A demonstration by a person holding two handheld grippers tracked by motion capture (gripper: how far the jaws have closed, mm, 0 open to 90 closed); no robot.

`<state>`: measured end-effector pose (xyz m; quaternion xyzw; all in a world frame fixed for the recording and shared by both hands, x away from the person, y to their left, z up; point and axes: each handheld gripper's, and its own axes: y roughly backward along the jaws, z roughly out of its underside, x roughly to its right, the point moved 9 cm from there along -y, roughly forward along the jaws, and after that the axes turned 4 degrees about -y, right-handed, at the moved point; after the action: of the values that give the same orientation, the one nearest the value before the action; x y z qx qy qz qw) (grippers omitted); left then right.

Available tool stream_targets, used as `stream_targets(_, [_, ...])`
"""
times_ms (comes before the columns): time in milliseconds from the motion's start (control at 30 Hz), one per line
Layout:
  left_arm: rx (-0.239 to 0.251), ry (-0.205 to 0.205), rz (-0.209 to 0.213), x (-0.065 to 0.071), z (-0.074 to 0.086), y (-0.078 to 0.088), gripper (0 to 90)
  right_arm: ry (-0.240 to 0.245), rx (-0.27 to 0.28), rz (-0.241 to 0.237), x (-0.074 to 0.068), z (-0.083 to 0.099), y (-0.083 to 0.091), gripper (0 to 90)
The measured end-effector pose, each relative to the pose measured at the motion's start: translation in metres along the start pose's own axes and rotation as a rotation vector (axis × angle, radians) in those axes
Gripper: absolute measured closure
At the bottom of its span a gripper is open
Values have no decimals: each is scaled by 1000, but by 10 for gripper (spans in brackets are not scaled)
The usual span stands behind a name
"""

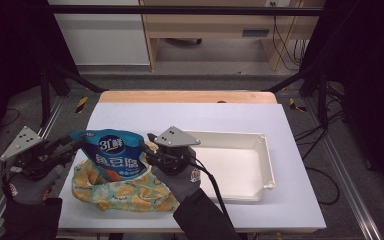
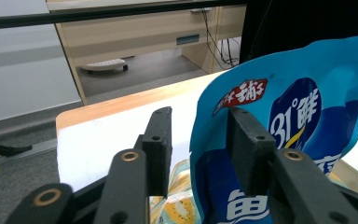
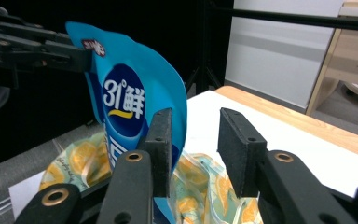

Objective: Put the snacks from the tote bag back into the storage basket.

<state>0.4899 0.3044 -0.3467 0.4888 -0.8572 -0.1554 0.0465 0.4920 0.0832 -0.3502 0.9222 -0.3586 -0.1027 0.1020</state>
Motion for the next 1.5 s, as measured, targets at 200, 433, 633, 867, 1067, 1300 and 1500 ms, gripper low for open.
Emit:
stream_targets(200, [-3,11,13,2,1,-3,691,-7,-18,1,2,3,-6,693])
stream_targets(433, [2,24,19,2,2,-2,754,-8,-24,-8,0,4,-11,750])
stream_targets(633, [-6,32,21,3,2,-1,842,-12,-26,-15,-2,4,-15,798])
stream_targets(867, [-12,13,12,6,3,0,896,-8,-36,-19,-5,2,-17,857])
stream_targets(1067, [-10,18,12,7,3,0,900,-10,-42,-22,-5,2,-17,894])
stream_targets(1300, [-5,15,2,7,2,0,900,-12,-40,-15,-5,1,-17,900])
stream_targets(1500, [-4,20,-9,6,2,0,900,-4,-36,-14,-6,0,-18,900])
